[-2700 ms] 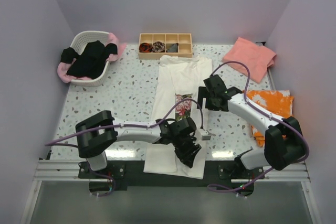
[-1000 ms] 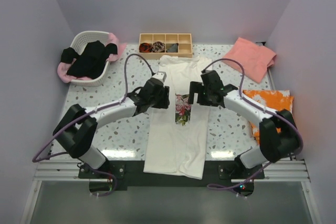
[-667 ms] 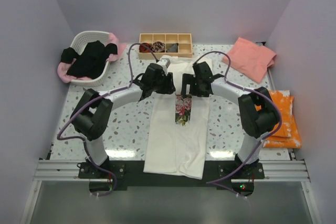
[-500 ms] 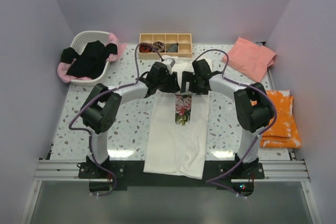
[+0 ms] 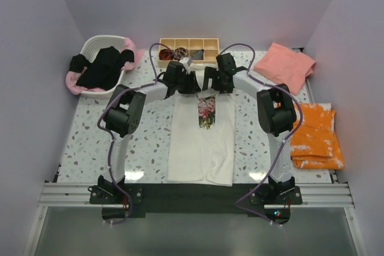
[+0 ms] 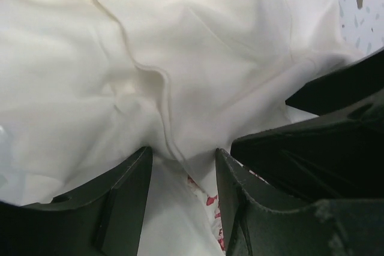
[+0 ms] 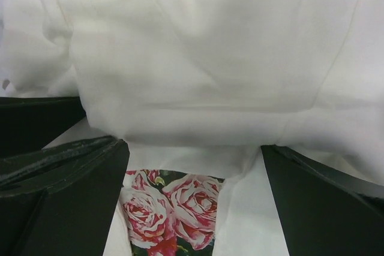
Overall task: Fold and stack the t-shirts
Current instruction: Grab the bottom of the folded rectangular tshirt with both arms
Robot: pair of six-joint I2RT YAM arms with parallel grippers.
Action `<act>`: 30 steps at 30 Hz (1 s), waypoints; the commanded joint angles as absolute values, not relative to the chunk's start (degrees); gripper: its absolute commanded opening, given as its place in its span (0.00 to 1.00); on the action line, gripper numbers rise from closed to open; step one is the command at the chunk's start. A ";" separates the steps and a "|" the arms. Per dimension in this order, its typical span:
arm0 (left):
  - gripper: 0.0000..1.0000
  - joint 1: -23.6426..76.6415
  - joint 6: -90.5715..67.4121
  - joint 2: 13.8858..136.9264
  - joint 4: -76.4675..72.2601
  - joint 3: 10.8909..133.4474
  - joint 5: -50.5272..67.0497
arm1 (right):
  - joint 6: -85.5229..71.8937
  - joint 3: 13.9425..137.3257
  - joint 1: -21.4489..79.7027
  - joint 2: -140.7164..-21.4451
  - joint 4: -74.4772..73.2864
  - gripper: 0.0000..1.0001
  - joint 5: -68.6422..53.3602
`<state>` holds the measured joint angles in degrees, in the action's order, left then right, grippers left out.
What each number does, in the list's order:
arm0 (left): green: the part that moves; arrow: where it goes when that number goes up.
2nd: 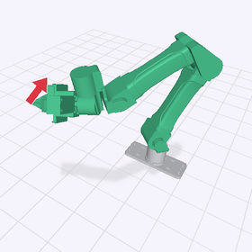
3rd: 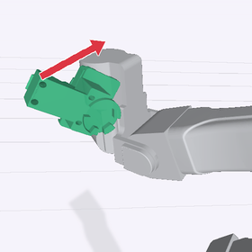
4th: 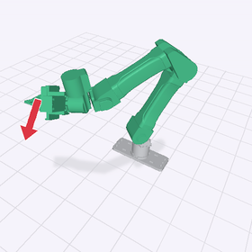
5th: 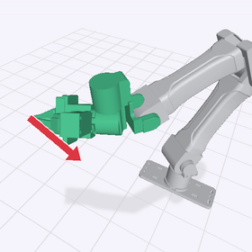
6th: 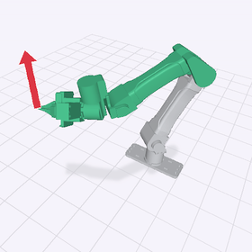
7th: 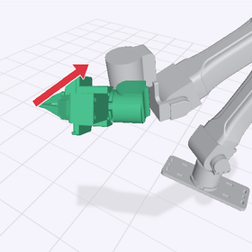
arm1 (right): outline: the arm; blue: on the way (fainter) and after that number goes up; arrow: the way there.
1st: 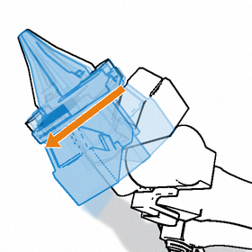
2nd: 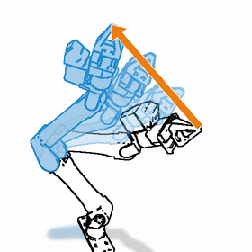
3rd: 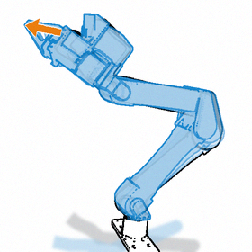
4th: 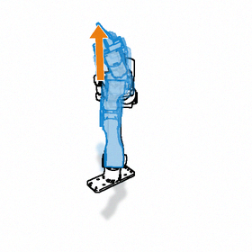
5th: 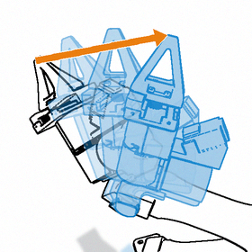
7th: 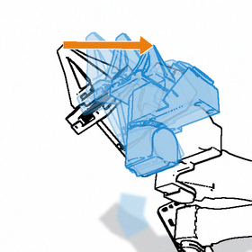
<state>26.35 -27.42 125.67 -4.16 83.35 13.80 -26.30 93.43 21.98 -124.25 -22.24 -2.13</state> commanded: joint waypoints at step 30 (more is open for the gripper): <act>0.50 25.58 -28.90 79.67 1.82 45.92 2.02 | -28.10 57.77 21.18 -84.75 -23.21 0.99 -11.24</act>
<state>25.56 -26.06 86.63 -5.10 57.39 6.50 -22.35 69.47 20.49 -90.54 -22.79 -7.25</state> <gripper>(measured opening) 0.512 0.986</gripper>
